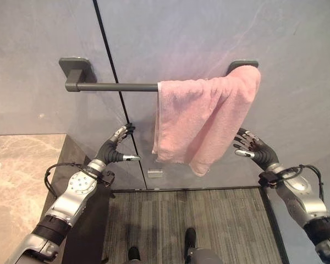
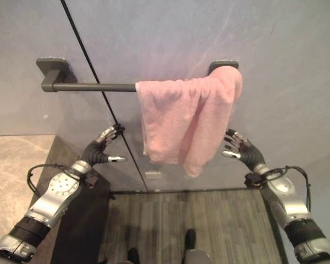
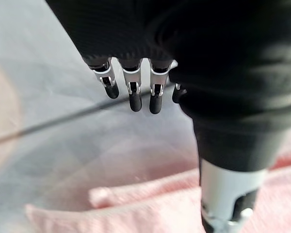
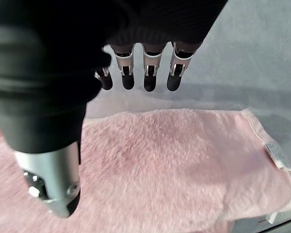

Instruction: Put brush and paste in cup on sink, flatten towel.

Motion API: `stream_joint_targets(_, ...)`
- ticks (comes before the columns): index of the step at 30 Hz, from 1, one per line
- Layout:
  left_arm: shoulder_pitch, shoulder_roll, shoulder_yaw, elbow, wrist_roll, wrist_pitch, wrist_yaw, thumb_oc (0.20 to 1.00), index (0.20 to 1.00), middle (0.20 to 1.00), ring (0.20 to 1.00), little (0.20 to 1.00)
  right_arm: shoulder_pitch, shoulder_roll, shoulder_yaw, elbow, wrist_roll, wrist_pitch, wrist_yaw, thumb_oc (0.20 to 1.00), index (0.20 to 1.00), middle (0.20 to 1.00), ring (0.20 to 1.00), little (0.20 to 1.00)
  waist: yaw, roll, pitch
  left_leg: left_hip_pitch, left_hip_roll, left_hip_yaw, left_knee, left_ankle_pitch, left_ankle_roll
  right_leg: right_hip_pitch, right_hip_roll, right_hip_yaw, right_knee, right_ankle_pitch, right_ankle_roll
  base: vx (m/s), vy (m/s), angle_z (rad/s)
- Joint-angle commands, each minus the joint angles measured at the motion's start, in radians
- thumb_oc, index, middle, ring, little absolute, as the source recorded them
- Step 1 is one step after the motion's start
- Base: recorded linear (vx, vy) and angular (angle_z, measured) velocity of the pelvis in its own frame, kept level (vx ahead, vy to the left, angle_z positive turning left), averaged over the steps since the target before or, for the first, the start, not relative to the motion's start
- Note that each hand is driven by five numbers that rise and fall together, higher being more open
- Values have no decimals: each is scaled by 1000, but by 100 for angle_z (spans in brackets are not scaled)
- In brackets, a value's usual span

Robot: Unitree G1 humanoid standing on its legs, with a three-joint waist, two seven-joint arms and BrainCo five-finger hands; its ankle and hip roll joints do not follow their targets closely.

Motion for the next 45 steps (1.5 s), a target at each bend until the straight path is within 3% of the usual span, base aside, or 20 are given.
stream_joint_targets(1,-150,24,-55,46,-44,-75,-1,1000,1000,1000,1000,1000,-123,-31,40,26,70,-22,3,1000,1000,1000,1000,1000,6,-29,-29,-54,6,-26,-1,73,-27,60,-77,62,-1,-40,110,0,0,0)
stream_joint_targets(7,-288,-55,-163,103,-40,-75,4,1000,1000,1000,1000,1000,-294,-30,141,83,93,-5,13,1000,1000,1000,1000,1000,0,-18,-18,-77,20,-29,-1,91,-37,42,-72,61,-1,-36,109,-8,-22,-4)
stream_joint_targets(12,-325,-120,-192,122,-8,-73,30,1000,1000,1000,1000,1000,-358,-3,170,83,103,-12,2,1000,1000,1000,1000,1000,-4,-17,-15,-81,26,-31,-1,95,-39,39,-69,60,-1,-38,108,2,-7,0)
stream_joint_targets(13,-321,-142,-189,124,5,-70,48,1000,1000,1000,1000,1000,-374,23,165,78,104,-23,-18,520,520,520,520,520,-4,-17,-14,-81,27,-30,-1,95,-39,39,-68,61,-1,-38,107,0,0,0)
stream_joint_targets(14,-324,-149,-187,122,10,-69,57,357,357,357,357,357,-379,41,159,66,111,-30,-29,200,200,200,200,200,-4,-18,-14,-80,28,-30,-1,95,-40,39,-68,61,-1,-37,107,0,0,0)
stream_joint_targets(15,-323,-149,-187,122,10,-69,57,200,200,200,200,200,-379,41,159,66,110,-30,-29,200,200,200,200,200,-4,-18,-14,-80,28,-30,-1,95,-40,40,-68,61,-1,-37,107,0,0,0)
stream_joint_targets(22,-216,-141,-100,37,34,-71,63,200,200,200,200,200,-285,80,93,-104,98,-60,-37,200,200,200,200,200,-4,-29,-30,-62,33,-29,-1,84,-37,60,-64,56,-1,-45,105,22,7,0)
stream_joint_targets(26,-134,-113,-47,-45,41,-71,47,200,200,200,200,200,-166,53,46,-233,91,-59,-6,200,200,200,200,200,-4,-43,-46,-51,35,-37,-1,77,-36,79,-59,45,-1,-51,102,37,8,7)
stream_joint_targets(31,-48,-55,31,-193,-6,-75,14,200,200,200,200,200,-27,-63,21,-527,116,-44,82,200,200,200,200,200,-6,-66,-63,-54,38,-44,-1,77,-41,88,-56,33,-1,-53,104,12,9,11)
stream_joint_targets(35,-20,-49,84,-302,-49,-88,21,200,200,200,200,200,15,-82,-27,-669,137,-58,75,200,200,200,200,200,-6,-80,-68,-60,36,-50,-1,75,-41,90,-61,24,-1,-49,108,-4,12,4)
stream_joint_targets(40,13,-63,120,-351,-45,-90,43,200,200,200,200,200,-10,-48,14,-706,147,-47,62,200,200,200,200,200,-2,-88,-69,-63,33,-47,-1,71,-37,85,-64,30,-1,-45,109,-5,19,1)
stream_joint_targets(45,29,-64,164,-381,-27,-98,85,200,200,200,200,200,-106,87,109,-683,196,-33,38,200,200,200,200,200,21,-94,-67,-65,26,-48,-1,67,-29,84,-70,36,-1,-44,109,-3,25,-2)
